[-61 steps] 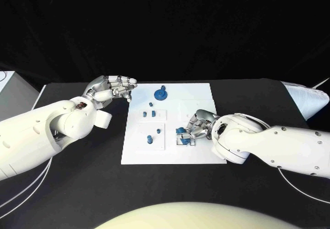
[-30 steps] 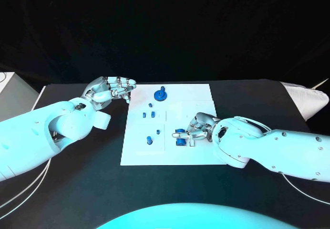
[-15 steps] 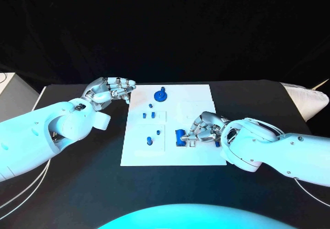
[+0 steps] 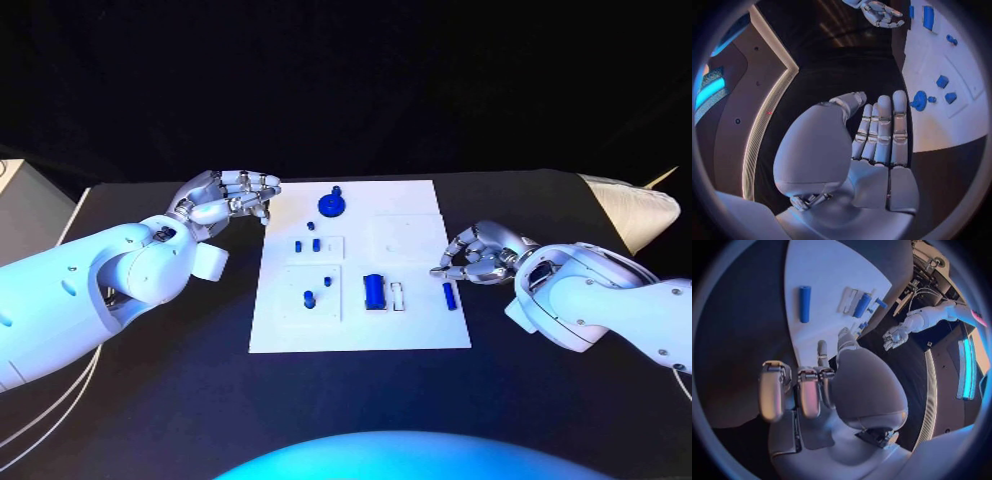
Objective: Assemble the parts on the task board
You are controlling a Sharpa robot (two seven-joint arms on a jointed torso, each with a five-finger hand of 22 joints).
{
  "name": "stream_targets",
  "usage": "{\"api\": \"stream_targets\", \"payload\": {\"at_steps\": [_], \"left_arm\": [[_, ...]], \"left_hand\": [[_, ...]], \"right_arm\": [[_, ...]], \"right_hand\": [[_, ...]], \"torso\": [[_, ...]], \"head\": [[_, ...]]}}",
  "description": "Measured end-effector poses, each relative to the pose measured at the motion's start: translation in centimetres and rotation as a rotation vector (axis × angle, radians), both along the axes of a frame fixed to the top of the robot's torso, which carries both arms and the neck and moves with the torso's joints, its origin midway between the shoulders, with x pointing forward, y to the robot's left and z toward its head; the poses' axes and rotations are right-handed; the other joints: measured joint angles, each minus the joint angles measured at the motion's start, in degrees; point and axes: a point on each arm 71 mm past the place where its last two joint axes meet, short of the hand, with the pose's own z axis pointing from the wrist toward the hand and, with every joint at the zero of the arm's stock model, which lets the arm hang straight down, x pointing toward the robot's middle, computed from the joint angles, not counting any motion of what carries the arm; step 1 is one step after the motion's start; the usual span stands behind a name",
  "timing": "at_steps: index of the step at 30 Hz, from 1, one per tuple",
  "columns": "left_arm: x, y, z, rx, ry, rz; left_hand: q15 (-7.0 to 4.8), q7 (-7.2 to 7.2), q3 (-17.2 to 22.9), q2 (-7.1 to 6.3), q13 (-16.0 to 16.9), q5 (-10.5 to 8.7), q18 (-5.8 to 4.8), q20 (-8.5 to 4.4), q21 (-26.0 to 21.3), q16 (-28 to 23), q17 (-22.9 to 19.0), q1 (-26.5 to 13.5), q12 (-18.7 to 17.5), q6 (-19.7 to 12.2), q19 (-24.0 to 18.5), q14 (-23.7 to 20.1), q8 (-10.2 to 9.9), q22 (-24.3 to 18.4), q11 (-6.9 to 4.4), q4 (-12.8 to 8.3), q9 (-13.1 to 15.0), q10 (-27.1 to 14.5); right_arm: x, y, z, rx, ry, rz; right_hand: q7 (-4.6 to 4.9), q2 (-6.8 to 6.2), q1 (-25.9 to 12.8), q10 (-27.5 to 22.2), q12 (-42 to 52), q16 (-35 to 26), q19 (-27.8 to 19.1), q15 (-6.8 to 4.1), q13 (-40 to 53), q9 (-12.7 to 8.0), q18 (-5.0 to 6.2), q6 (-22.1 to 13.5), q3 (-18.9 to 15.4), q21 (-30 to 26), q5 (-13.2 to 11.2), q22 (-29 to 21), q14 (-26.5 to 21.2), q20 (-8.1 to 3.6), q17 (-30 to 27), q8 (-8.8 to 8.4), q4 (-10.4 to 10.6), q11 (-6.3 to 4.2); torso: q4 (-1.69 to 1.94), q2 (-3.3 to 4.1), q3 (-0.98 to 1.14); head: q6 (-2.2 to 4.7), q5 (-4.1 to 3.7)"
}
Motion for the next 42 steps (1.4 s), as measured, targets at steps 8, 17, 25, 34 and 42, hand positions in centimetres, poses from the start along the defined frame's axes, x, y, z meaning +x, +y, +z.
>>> {"api": "stream_targets", "payload": {"at_steps": [8, 17, 25, 34, 42], "left_arm": [[-0.4, -0.1, -0.7, -0.005, 0.01, -0.001], [-0.5, -0.3, -0.9, -0.007, 0.012, -0.001], [-0.5, -0.2, -1.0, -0.007, 0.014, 0.0], [-0.5, -0.2, -1.0, -0.007, 0.015, 0.001], [-0.5, -0.1, -1.0, -0.007, 0.015, 0.001]], "left_hand": [[-0.21, -0.48, -1.24, -0.16, 1.41, 0.0, 0.0, -0.09, -1.52, 0.23, 0.01, -0.6, 3.47, -0.48, 0.52, 0.21, 0.0, -1.33, -1.19, 1.24, -0.27, 3.48], [-0.4, -0.48, -1.24, -0.16, 1.82, 0.0, 0.0, -0.4, -1.52, 0.23, 0.01, -0.6, 4.0, -0.48, 0.83, 0.4, 0.0, -1.51, -1.19, 1.24, -0.26, 3.48], [-0.4, -0.48, -1.24, 0.1, 1.82, 0.0, 0.0, -0.41, -1.52, 0.23, 0.01, -0.35, 4.24, -0.48, 0.83, 0.4, 0.0, -1.51, -1.19, 1.24, -0.26, 3.48], [-0.4, -0.48, -1.24, 0.1, 1.82, 0.0, -0.01, -0.4, -1.52, 0.23, 0.01, -0.35, 4.24, -0.48, 0.82, 0.4, 0.0, -1.5, -1.18, 1.24, -0.26, 3.47], [-0.4, -0.54, -1.24, 0.1, 1.82, 0.0, 0.0, -0.45, -1.59, 0.23, 0.02, -0.35, 4.24, -0.42, 0.86, 0.4, 0.0, -1.55, -1.18, 1.24, -0.26, 3.47]], "right_arm": [[-0.8, -2.4, -0.6, -0.062, 0.01, -0.033], [-1.6, -2.4, -1.5, -0.105, 0.02, -0.022], [-2.0, -1.2, -2.5, -0.123, 0.04, -0.001], [-2.0, -0.5, -3.0, -0.143, 0.046, 0.009], [-1.8, -0.1, -3.2, -0.169, 0.035, 0.018]], "right_hand": [[-0.56, -1.16, -0.59, 0.0, -2.17, 0.0, 0.0, 0.0, 0.01, 0.02, 0.0, 2.2, 0.16, -1.72, 0.33, -0.01, 0.0, 0.0, 0.0, 0.26, 0.16, 0.0], [-0.93, -2.17, -1.63, 0.0, -2.67, 0.0, 0.0, 0.0, 0.01, 0.09, 0.0, 2.57, 0.15, -2.3, 0.33, -0.01, 0.0, 0.0, 0.0, 0.3, 0.16, -0.01], [-0.94, -2.32, -2.68, 0.0, -2.67, 0.0, 0.0, -0.01, 0.0, 0.09, 0.0, 2.57, 0.15, -2.3, 0.33, -0.02, 0.0, -0.01, 0.0, 0.51, 0.16, -0.01], [-1.01, -2.31, -2.68, 0.0, -2.67, 0.0, 0.0, -0.01, -0.01, 0.2, 0.0, 2.88, 0.15, -2.3, 0.32, -0.02, 0.0, -0.01, 0.0, 0.52, 0.16, -0.01], [-1.05, -2.31, -2.68, -0.1, -2.67, 0.0, 0.0, -0.01, -0.01, 0.53, 0.0, 3.12, 0.4, -2.3, 0.32, -0.03, 0.0, -0.01, 0.0, 0.98, 0.11, -0.15]], "torso": [[-0.19, 0.04, -0.04], [-0.15, 0.04, -0.05], [-0.05, 0.1, -0.04], [-0.04, 0.1, -0.01], [-0.07, 0.08, -0.04]], "head": [[-0.2, -0.8], [-0.26, -1.41], [-0.26, -1.37], [-0.5, -1.15], [-0.64, -1.16]]}}
